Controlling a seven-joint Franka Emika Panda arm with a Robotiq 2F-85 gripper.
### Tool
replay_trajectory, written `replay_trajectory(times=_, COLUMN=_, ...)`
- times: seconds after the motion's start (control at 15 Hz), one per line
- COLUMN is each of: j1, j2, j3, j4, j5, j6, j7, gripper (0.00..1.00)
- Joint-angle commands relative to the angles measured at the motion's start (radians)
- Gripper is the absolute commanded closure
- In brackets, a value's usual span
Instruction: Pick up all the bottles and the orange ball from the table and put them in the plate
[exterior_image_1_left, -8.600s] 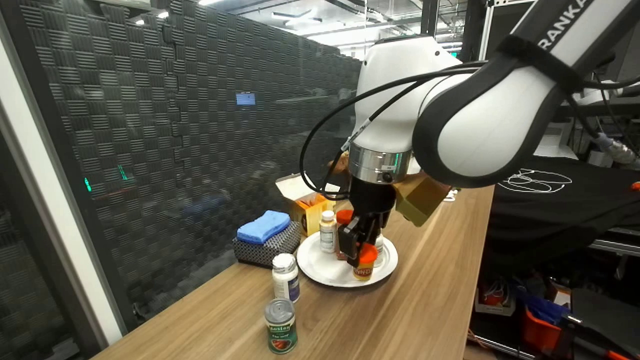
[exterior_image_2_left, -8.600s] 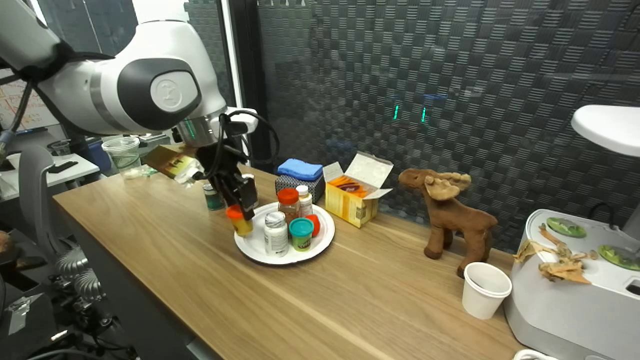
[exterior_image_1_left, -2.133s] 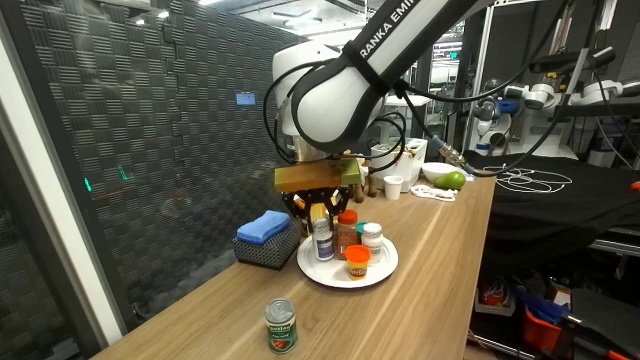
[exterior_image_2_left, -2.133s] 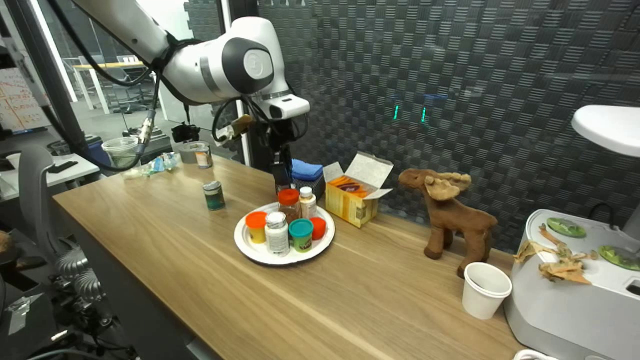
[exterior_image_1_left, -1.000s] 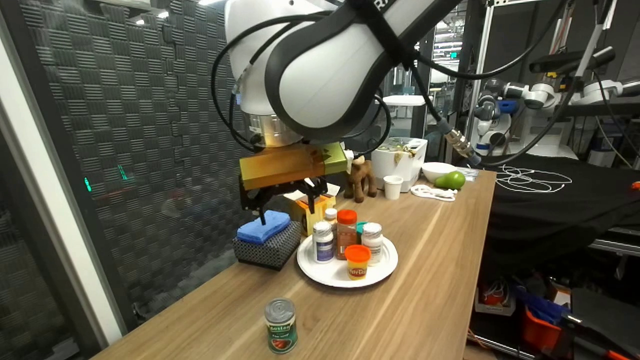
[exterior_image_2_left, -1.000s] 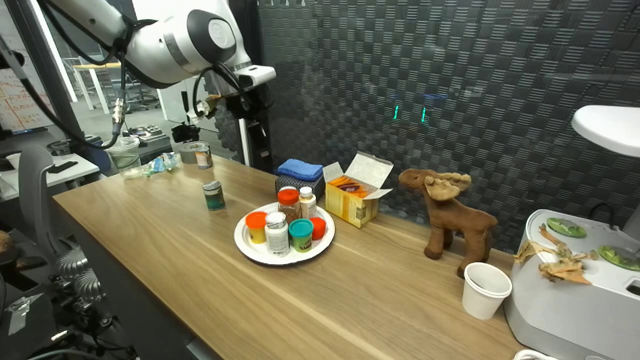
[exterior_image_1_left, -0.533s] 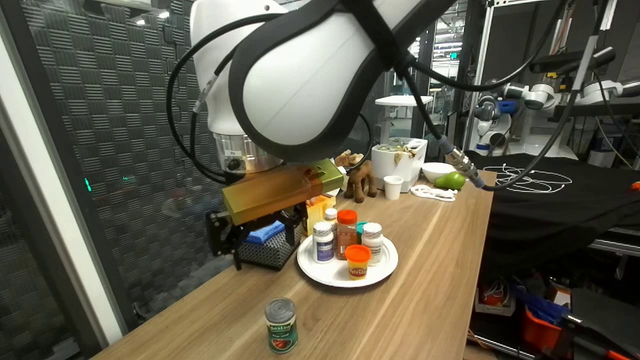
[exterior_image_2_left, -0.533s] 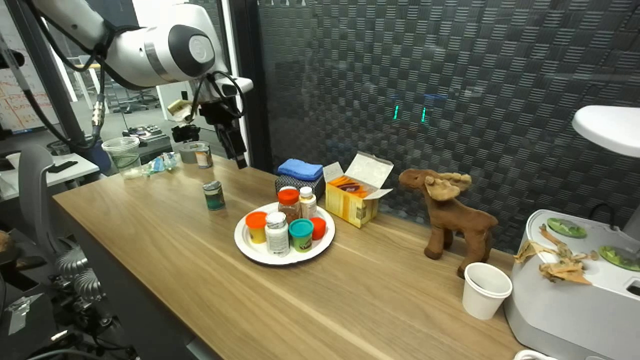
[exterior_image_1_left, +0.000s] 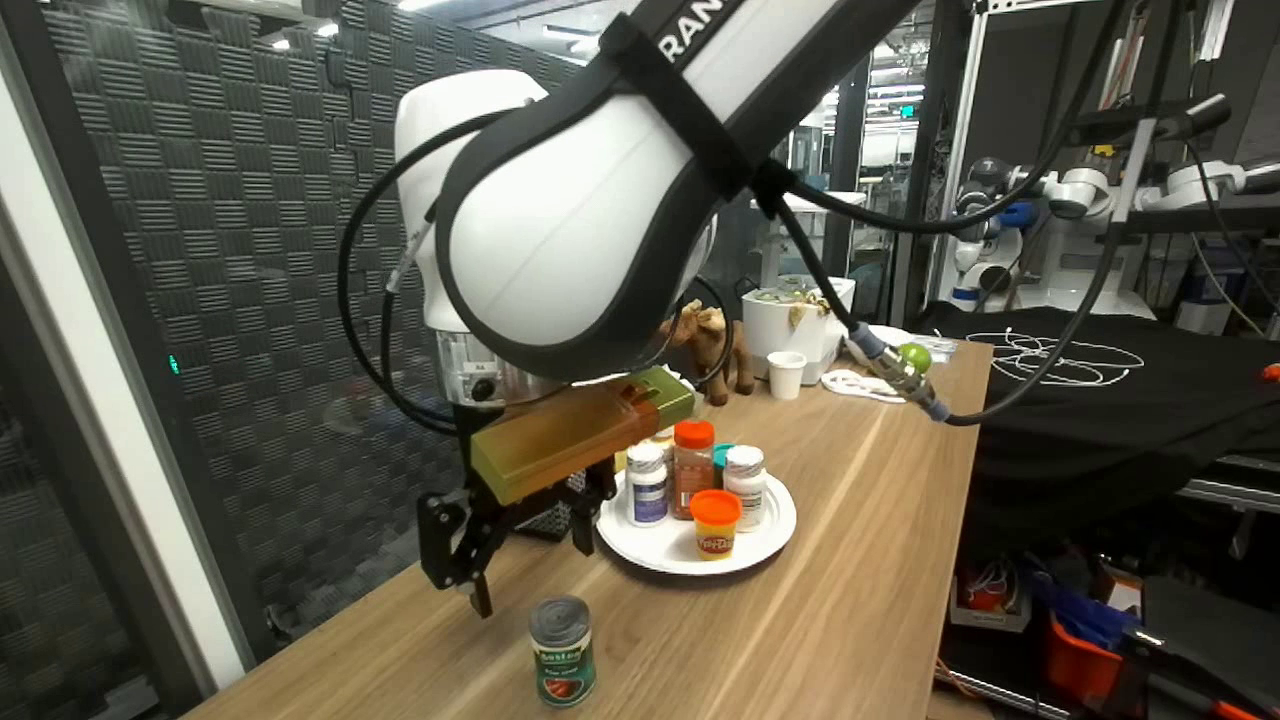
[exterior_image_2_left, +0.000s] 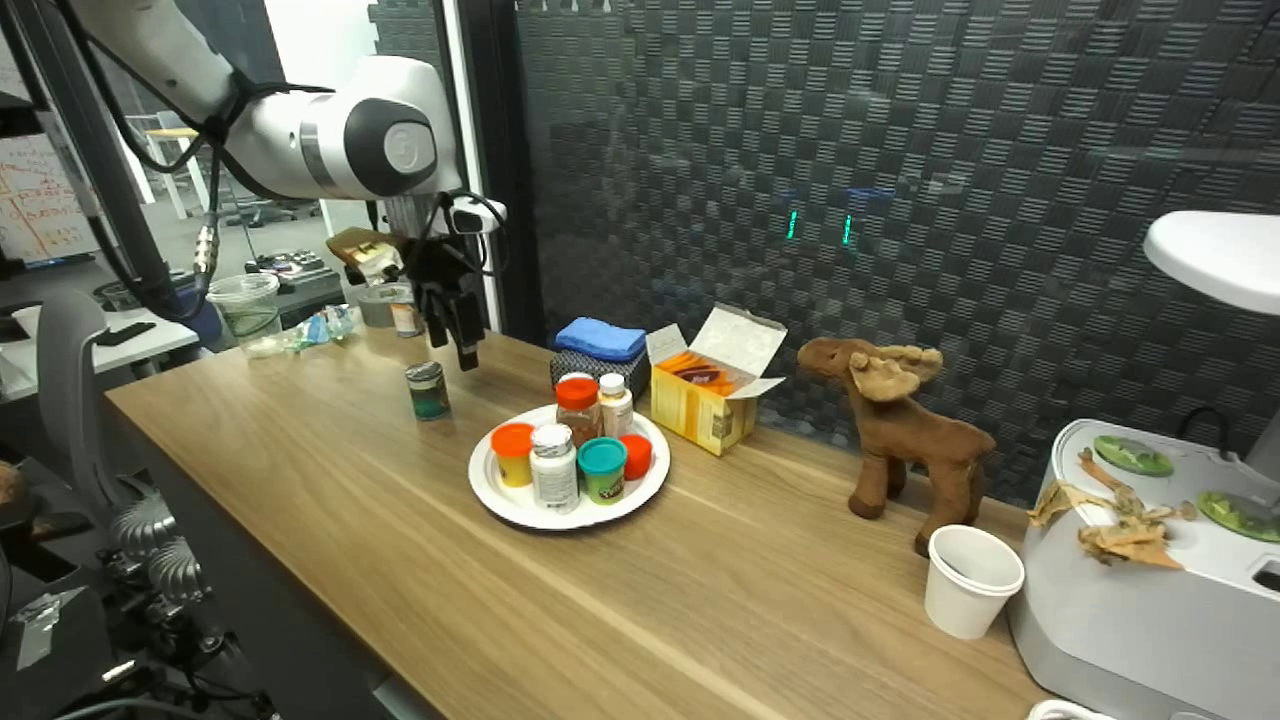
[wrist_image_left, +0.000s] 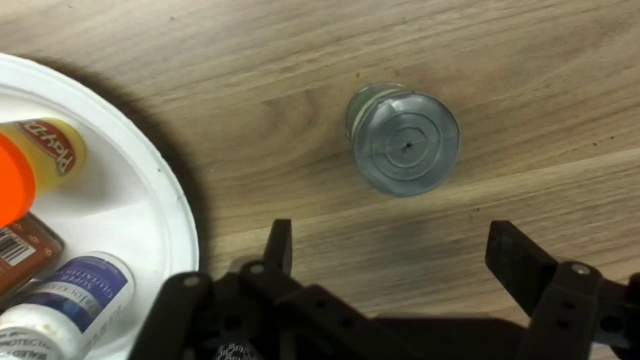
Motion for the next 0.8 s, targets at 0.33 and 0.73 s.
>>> replay_trajectory(times=0.33, j1=0.017, j2=-0.014, j3=0.0, j4=-0.002, j5=0.054, j6=-0.058, j7=-0.041, gripper=0.0)
replay_trajectory(times=0.73, j1=0.025, j2=-0.016, j3=0.003, j4=-0.019, j5=0.061, j6=-0.066, j7=-0.035, gripper=0.0)
